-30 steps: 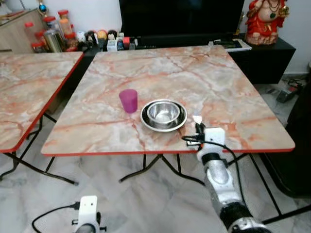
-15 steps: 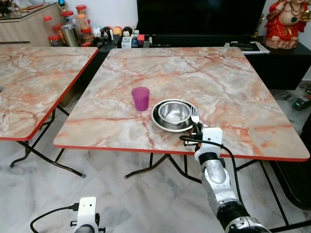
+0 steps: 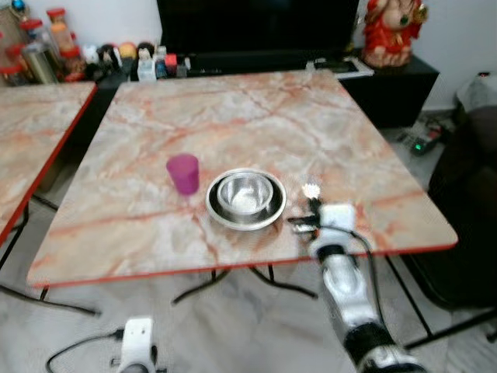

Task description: Setting the table

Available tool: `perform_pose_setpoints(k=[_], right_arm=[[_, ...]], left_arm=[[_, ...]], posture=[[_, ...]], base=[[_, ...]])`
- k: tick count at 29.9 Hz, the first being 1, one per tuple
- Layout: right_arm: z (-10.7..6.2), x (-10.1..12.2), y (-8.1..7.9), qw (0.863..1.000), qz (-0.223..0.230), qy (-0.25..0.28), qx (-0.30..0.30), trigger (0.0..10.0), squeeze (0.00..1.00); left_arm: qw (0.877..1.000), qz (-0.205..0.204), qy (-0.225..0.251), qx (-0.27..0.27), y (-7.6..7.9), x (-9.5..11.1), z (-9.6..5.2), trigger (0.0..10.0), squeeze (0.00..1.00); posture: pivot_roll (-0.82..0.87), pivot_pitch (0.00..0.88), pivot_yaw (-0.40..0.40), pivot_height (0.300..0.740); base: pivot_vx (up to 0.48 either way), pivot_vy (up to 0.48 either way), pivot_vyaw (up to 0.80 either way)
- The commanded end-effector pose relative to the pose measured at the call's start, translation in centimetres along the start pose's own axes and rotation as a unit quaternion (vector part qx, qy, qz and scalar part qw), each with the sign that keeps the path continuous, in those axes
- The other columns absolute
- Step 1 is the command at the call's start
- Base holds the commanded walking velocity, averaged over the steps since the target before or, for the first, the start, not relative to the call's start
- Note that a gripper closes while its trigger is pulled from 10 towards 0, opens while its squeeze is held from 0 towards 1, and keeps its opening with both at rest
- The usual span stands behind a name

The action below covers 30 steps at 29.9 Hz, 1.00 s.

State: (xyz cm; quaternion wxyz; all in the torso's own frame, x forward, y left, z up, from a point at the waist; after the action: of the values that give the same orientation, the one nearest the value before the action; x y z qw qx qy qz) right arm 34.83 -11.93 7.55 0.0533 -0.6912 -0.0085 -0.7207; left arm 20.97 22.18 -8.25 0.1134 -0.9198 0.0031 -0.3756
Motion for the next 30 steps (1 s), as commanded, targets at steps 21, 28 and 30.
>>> perform_pose_setpoints(k=[21, 28, 30], right_arm=[[0.3, -0.1, 0.3, 0.999, -0.023, -0.023, -0.008, 10.0, 0.00], [1.0, 0.4, -0.1, 0.999, 0.004, -0.029, -0.021, 10.0, 0.00], [1.1, 0.4, -0.1, 0.999, 0.012, -0.036, -0.028, 10.0, 0.00]], left_arm=[[1.000, -0.011, 0.002, -0.006, 0.6, 0.0, 0.0, 10.0, 0.00], [1.000, -0.005, 0.000, -0.007, 0.4, -0.1, -0.1, 10.0, 0.00], [1.000, -0.005, 0.000, -0.007, 0.2, -0.1, -0.1, 10.0, 0.00]], posture=[[0.02, 0.000, 0.039, 0.740], [0.02, 0.000, 0.047, 0.740], [0.03, 0.000, 0.050, 0.740]], base=[[0.124, 0.000, 0.00], [0.000, 0.000, 0.00], [0.000, 0.000, 0.00]])
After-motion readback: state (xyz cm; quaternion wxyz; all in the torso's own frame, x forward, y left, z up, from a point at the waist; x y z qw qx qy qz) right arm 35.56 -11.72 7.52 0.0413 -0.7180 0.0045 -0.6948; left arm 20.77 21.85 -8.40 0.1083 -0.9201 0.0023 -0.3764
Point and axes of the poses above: a point about 5 cm out from each wrist's last joint towards the gripper, its own z axis pointing out of the wrist towards the gripper, its own x axis along the axis of the wrist's last joint, y = z × x, the point moved 2 cm from there along z, pointing out of the wrist towards the gripper, and after that the axes turned 6 degrees about z, right-handed, at the moved point
